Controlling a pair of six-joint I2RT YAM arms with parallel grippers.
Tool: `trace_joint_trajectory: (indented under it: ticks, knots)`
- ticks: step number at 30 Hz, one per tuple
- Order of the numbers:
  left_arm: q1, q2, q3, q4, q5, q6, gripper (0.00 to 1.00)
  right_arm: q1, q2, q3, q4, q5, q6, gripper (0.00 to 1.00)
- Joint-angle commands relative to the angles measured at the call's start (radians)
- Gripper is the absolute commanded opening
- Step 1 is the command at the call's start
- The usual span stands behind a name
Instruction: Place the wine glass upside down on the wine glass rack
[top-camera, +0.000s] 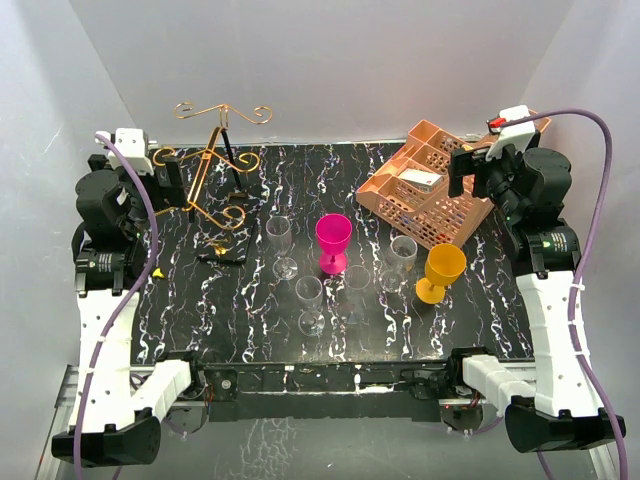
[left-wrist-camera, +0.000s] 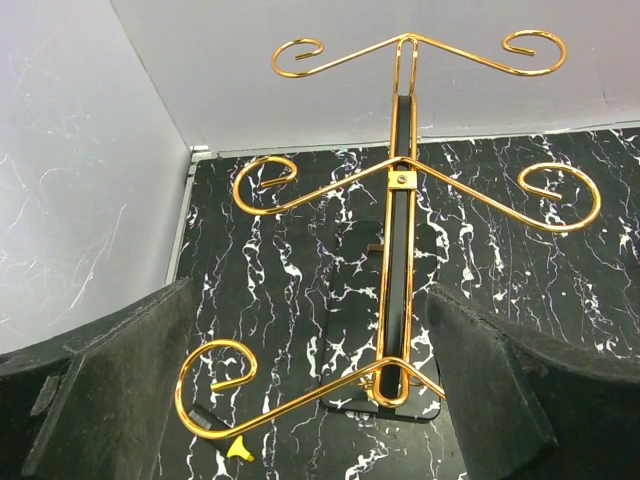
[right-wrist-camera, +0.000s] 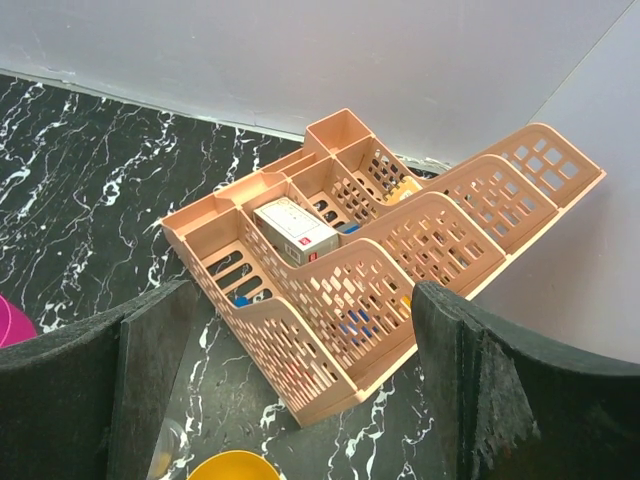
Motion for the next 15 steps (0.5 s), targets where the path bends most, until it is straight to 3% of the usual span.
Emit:
trace_joint_trajectory:
  ticks: [1, 15]
  knots:
    - [-0.006, -0.023, -0.015, 0.038, 0.035, 0.016, 0.97, -0.01, -0.014, 0.01, 0.093, 0.014, -0.004, 0.98]
    - [-0.007, -0.012, -0.012, 0.029, 0.013, -0.004, 0.97, -0.025, 0.009, 0.028, 0.125, 0.0, -0.003, 0.98]
